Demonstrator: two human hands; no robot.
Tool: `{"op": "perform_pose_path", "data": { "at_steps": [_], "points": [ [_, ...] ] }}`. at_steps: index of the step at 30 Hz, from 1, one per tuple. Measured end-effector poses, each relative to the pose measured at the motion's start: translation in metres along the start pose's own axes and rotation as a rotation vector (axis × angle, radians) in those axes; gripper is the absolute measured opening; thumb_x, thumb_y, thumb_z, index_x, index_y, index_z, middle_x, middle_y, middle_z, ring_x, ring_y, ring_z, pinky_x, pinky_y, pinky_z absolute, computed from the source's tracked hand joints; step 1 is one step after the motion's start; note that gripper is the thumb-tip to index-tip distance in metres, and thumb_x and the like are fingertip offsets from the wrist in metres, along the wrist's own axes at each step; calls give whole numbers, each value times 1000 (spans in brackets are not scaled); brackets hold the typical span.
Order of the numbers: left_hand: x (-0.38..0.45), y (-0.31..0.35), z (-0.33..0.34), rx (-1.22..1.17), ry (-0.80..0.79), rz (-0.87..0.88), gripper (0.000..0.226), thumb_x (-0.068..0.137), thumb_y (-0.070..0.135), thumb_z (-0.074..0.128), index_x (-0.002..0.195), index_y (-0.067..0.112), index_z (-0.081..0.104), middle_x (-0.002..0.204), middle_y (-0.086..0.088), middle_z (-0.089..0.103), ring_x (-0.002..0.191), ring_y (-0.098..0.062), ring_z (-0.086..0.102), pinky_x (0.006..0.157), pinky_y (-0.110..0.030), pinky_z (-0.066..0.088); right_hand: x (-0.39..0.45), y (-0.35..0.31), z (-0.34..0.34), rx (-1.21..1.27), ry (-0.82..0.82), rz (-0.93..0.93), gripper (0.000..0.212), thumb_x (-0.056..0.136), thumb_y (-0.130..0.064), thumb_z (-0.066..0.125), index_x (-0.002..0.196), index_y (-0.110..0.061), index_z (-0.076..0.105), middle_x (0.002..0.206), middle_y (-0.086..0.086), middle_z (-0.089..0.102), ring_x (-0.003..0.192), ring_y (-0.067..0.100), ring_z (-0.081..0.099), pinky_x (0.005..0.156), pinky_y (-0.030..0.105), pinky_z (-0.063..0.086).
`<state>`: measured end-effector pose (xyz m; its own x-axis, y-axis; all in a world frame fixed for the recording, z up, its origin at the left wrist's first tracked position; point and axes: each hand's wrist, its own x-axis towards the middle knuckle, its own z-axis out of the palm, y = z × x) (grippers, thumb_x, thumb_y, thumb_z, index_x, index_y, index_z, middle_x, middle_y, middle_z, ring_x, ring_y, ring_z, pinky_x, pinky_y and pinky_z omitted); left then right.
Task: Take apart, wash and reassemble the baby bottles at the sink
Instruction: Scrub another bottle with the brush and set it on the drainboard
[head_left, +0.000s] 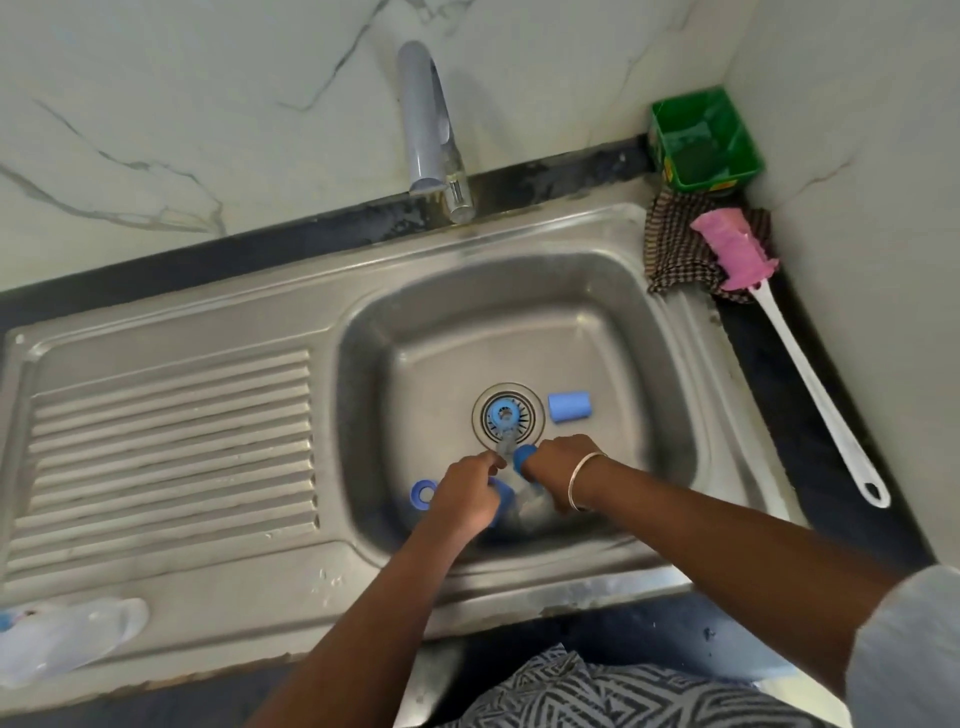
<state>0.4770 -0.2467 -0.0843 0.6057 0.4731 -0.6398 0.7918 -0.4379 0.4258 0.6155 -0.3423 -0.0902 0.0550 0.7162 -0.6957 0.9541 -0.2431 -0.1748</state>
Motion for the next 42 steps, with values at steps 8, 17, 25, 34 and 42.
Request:
{"op": "perform_pose_path", "data": {
  "at_steps": [8, 17, 25, 34, 42],
  "points": [
    [-11, 26, -24, -309, -185, 75, 58, 77, 18, 76, 125, 39, 53, 107, 18, 66, 95, -4, 64, 75, -18, 47, -20, 17, -40, 768, 130, 19, 26, 70, -35, 78, 90, -21, 69, 82, -2, 66, 73, 20, 65, 63, 32, 57],
    [7, 59, -58, -761, -98, -344, 54, 77, 54, 74, 111, 13, 64, 105, -14, 72, 69, -25, 73, 57, -31, 59, 0, 43, -65, 1369, 423, 372, 31, 84, -36, 71, 110, -22, 60, 93, 9, 64, 59, 28, 68, 51, 31, 57],
    [19, 80, -101, -1167, 88, -298, 34, 81, 43, 69, 102, 15, 67, 105, -12, 74, 82, -22, 66, 72, -31, 50, 18, 52, -163, 1275, 950, 148, 32, 89, -23, 69, 119, -16, 64, 104, 0, 70, 99, 20, 66, 98, 38, 50],
    [31, 95, -134, -1155, 229, 79, 56, 50, 11, 71, 102, 24, 59, 88, 6, 65, 78, -15, 62, 56, -26, 48, 29, 59, -248, 989, 990, -35, 26, 94, -24, 61, 118, -22, 69, 113, -1, 72, 105, 15, 66, 100, 36, 49],
    [44, 94, -146, -1131, 283, 182, 54, 50, 9, 74, 97, 33, 65, 94, 6, 67, 90, -19, 60, 66, -31, 44, 38, 70, -256, 892, 963, 29, 17, 92, -17, 65, 104, -14, 76, 89, -6, 73, 83, 6, 65, 82, 18, 44]
  ]
}}
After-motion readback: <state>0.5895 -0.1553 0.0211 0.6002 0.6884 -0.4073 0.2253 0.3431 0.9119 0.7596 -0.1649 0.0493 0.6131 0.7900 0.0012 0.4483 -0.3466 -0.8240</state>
